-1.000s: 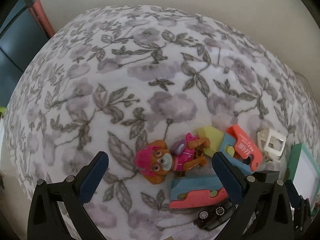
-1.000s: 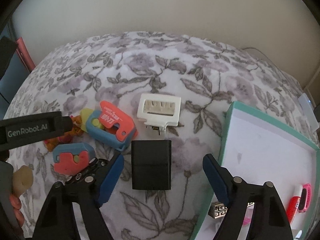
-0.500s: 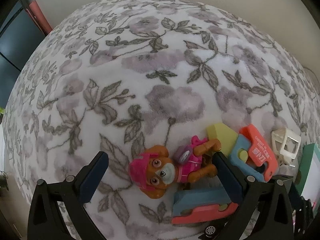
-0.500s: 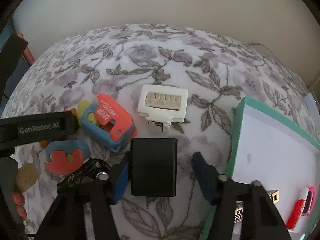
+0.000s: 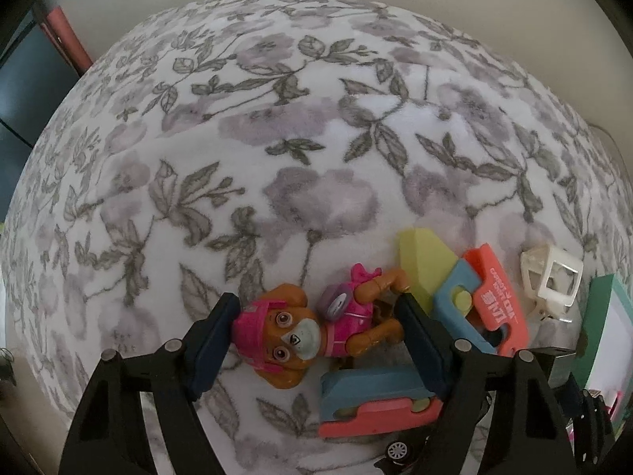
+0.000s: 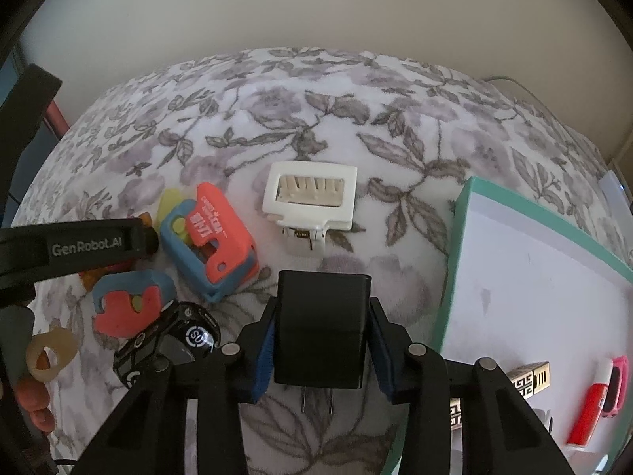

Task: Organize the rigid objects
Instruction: 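Grasp the black charger with the right tool while the left tool grasps the pink toy figure, then carry the black charger and pink toy figure into the tray and release both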

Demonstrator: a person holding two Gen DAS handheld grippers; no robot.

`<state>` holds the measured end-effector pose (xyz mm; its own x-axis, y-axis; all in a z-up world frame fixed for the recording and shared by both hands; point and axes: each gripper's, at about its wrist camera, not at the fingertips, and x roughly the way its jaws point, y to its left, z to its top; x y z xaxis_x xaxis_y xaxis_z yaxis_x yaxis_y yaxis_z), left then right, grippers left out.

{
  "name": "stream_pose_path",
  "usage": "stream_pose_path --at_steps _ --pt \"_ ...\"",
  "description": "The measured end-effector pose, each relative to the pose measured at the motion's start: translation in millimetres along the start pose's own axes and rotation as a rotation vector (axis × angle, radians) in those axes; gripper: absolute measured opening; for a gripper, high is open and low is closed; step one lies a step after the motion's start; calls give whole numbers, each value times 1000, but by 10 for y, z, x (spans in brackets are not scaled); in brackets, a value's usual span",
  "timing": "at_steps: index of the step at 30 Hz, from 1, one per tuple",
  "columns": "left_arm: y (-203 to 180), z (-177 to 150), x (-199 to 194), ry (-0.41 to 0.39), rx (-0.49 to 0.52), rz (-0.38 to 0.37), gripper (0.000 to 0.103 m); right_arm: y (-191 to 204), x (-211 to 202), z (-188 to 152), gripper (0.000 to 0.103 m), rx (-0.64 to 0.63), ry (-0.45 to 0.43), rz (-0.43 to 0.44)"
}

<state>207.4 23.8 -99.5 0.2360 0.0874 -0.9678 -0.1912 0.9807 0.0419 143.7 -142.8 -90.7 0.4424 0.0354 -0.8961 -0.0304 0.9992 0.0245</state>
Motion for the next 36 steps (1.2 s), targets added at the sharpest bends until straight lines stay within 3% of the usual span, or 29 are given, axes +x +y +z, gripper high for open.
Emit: stream_pose_path --at_steps 8,20,27,36 --pt "57 -37 -123 -24 -24 3 81 -66 -91 -38 44 50 4 36" --pt "9 -220 -964 -183 -29 -47 81 -355 -606 -52 44 193 -72 72" --pt "-310 -330 -1450 -292 32 -93 81 -693 -1078 -113 44 281 -156 24" --pt "-1044 -548 -1651 -324 177 -165 81 -1389 -1417 -265 44 443 -201 -38"
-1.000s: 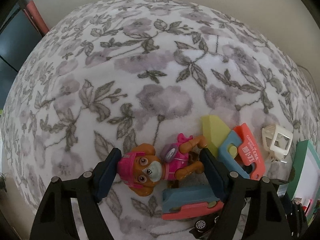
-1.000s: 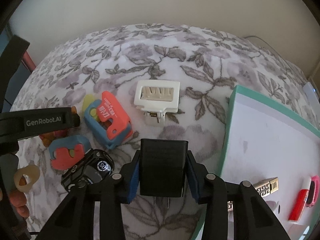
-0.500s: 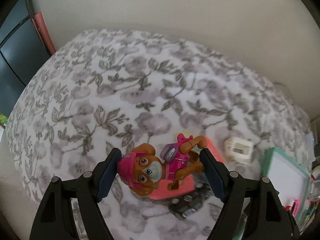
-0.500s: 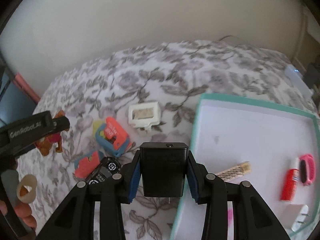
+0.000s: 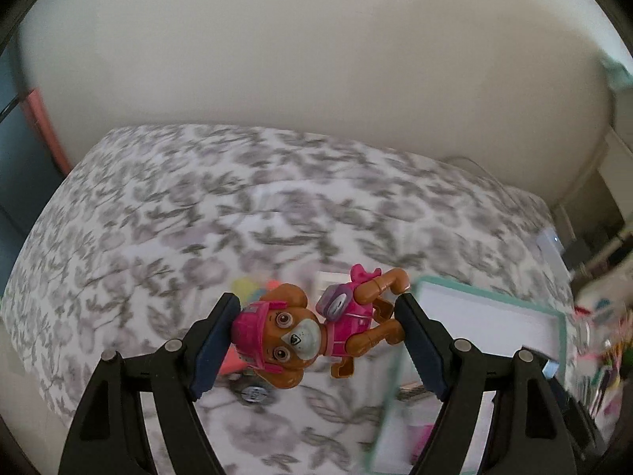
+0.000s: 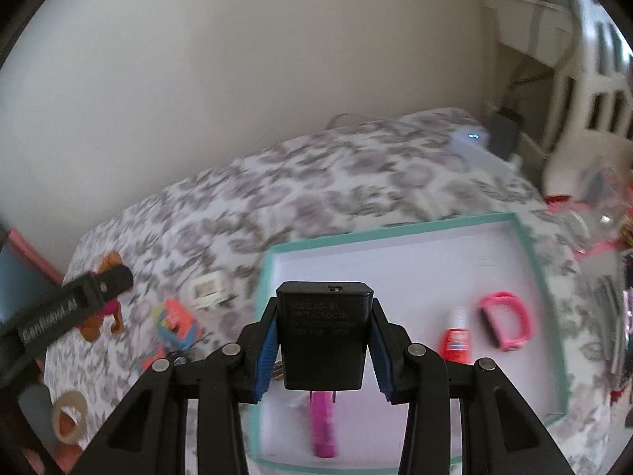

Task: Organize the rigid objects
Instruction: 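Carry the black charger and pink toy figure into the tray and release both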

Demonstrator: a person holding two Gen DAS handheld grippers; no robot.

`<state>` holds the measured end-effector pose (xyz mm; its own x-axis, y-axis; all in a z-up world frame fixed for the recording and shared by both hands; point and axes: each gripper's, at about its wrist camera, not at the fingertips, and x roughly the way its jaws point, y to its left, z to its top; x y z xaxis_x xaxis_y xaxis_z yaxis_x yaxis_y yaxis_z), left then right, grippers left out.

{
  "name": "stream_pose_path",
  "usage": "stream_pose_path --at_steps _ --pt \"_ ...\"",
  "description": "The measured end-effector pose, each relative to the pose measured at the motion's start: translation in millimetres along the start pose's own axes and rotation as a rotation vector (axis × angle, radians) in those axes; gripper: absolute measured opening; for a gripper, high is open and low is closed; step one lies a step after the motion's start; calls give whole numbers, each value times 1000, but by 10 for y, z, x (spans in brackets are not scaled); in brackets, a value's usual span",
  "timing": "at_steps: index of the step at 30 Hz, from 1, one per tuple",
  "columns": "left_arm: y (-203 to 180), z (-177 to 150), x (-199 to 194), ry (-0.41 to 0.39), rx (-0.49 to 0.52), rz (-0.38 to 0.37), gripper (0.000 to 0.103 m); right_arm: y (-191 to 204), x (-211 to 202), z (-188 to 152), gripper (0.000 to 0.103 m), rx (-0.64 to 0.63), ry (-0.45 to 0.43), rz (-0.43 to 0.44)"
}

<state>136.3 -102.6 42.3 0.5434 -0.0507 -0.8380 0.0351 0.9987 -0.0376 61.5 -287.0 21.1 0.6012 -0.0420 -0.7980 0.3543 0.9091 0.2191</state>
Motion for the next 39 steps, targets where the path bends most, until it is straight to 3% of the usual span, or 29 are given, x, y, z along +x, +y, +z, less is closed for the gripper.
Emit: stream_pose_path --at_steps 4,14,19,27,39 --pt "-439 -92 29 12 68 -39 81 -323 -7 67 44 74 1 -23" --pt "-1094 -287 318 86 163 -112 81 -775 5 138 44 130 -2 -107" --pt "-1124 -373 516 132 151 -121 81 -881 101 133 44 135 26 -135" --pt "-1175 -441 626 127 162 -154 81 -923 326 41 44 126 95 -150" --pt "-1185 -474 721 153 166 -181 81 -925 323 55 44 125 96 -154"
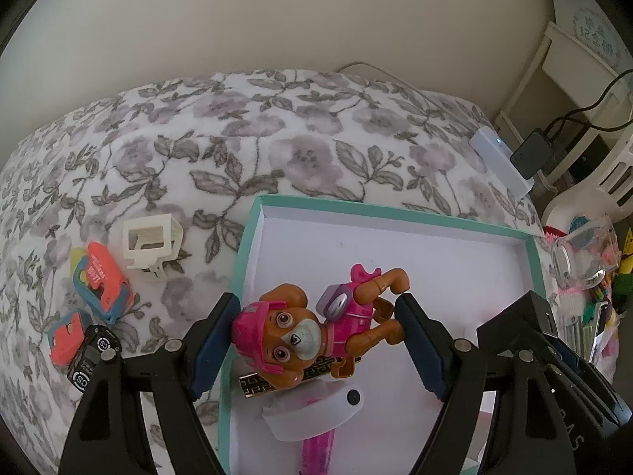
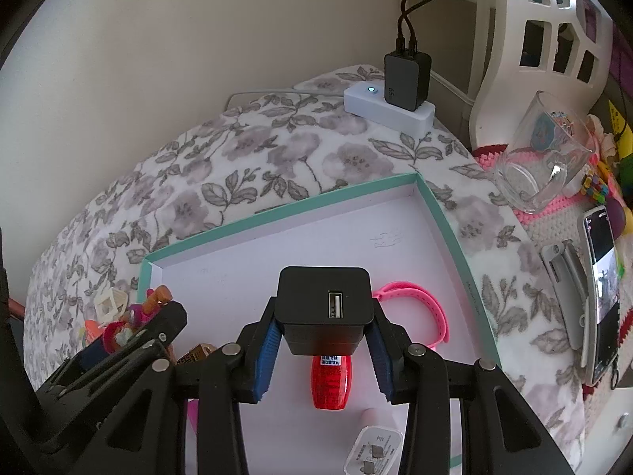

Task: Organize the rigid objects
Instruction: 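Carry the black charger and pink toy figure into the tray and release both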

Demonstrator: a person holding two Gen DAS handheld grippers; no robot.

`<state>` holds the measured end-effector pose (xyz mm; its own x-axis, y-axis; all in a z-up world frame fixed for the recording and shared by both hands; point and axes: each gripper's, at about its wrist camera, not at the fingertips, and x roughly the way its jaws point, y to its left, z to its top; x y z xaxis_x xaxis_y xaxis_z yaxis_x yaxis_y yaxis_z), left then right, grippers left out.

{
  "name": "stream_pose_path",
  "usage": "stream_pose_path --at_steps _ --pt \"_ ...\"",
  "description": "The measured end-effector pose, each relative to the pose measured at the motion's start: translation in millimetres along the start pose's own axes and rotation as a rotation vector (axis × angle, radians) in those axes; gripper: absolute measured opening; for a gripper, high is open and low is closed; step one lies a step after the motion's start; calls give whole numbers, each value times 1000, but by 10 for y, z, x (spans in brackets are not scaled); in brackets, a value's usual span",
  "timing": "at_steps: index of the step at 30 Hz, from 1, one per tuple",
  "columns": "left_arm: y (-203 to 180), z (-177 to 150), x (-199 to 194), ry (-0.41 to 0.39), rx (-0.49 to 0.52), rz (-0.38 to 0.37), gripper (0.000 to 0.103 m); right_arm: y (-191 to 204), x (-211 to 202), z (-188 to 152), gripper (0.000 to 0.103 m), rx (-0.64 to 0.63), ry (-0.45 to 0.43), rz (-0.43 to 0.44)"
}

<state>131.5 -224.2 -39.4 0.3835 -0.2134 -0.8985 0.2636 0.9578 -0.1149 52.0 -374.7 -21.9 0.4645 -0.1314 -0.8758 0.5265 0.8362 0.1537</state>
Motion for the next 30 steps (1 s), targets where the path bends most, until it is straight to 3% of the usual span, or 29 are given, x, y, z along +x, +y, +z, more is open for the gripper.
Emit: stream_pose_path --at_steps 19,21,26,30 --pt "60 88 -299 -59 3 20 84 15 -282 91 44 -22 -87 -38" --pt "92 99 -331 -64 0 33 90 21 -322 99 47 -25 -99 -43" --pt "183 119 -387 -68 -21 61 91 53 -419 109 58 -42 -134 -55" --pt "257 119 -405 -62 -37 95 93 74 -430 114 59 -55 -138 -60"
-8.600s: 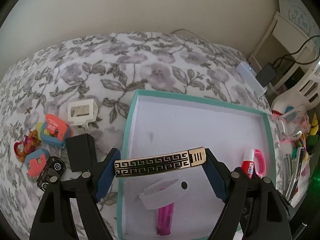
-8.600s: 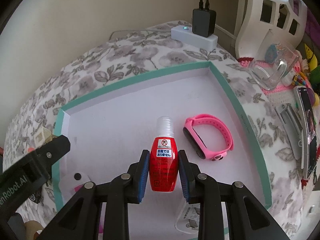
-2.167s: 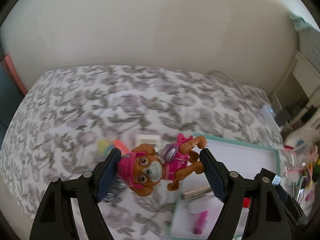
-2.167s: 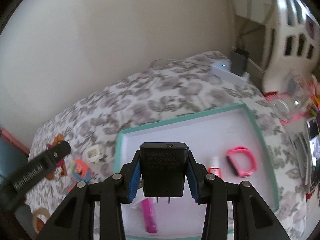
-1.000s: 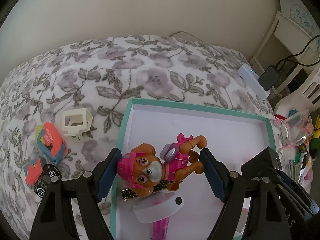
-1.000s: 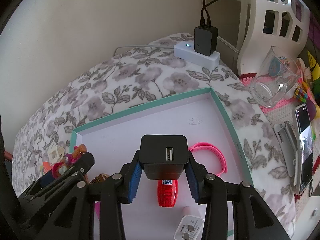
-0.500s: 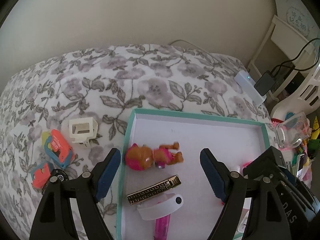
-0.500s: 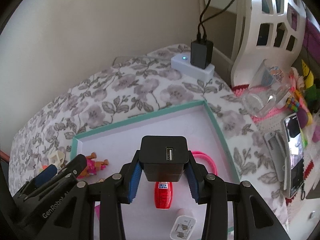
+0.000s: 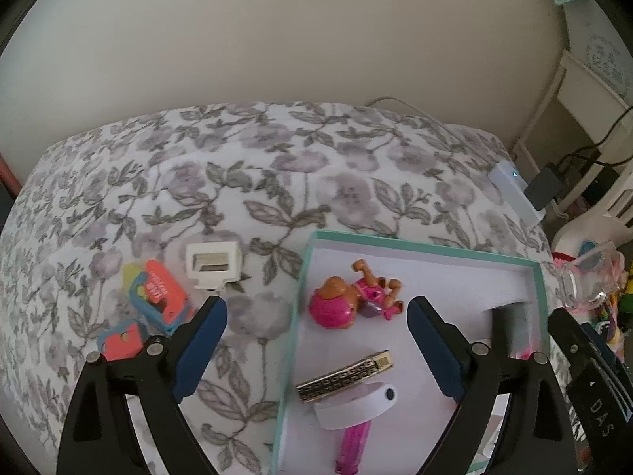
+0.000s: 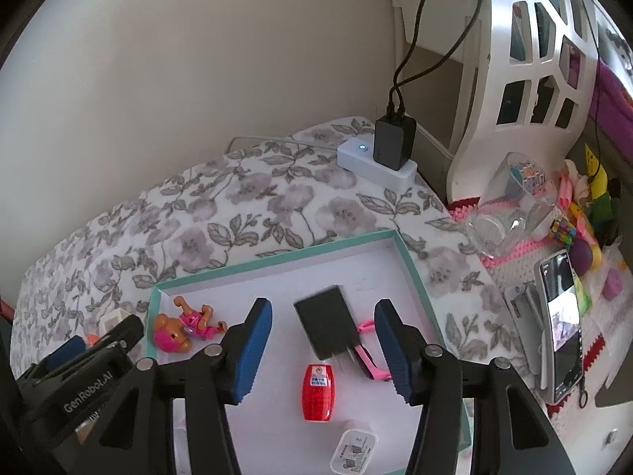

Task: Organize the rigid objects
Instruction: 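Carry the black charger and pink toy figure into the tray and release both, then move both tools back toward the white plug adapter and toy pieces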

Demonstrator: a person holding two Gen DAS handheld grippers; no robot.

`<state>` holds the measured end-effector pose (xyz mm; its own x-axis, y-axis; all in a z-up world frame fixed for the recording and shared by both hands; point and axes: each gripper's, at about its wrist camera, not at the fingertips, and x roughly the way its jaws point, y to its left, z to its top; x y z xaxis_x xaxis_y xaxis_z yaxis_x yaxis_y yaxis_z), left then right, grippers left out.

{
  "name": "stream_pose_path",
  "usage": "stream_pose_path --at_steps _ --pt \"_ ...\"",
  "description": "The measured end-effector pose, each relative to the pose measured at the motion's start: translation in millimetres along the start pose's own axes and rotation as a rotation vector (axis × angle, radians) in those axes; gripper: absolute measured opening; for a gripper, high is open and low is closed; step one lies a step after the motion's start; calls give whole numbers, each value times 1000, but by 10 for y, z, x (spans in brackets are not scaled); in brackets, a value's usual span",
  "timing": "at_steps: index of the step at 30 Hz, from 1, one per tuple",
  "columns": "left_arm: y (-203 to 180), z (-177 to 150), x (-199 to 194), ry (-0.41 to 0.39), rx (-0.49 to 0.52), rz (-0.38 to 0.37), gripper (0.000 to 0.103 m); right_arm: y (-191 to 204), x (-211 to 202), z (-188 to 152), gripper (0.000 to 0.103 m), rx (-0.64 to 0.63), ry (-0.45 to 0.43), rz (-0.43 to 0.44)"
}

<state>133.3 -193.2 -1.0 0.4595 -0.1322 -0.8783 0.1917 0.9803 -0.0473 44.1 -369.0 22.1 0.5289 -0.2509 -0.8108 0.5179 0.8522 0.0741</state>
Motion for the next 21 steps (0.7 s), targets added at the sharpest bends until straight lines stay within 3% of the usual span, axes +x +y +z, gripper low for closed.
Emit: stream_pose_path --at_steps 3,7,11,14,20,21 --pt "68 7 2 6 -14 34 94 11 22 -10 67 -7 8 -7" --pt "183 8 -2 11 -42 78 96 30 40 -22 71 -21 11 -11" --pt "322 16 1 17 -87 103 96 49 51 -29 83 -31 10 -10" --pt "393 20 -2 19 -113 117 103 63 59 -36 83 -40 10 -11" --pt "510 23 -18 24 -152 135 103 91 100 -60 85 -61 19 -17" --pt "522 23 -16 26 -153 140 103 97 104 -63 89 -64 20 -19"
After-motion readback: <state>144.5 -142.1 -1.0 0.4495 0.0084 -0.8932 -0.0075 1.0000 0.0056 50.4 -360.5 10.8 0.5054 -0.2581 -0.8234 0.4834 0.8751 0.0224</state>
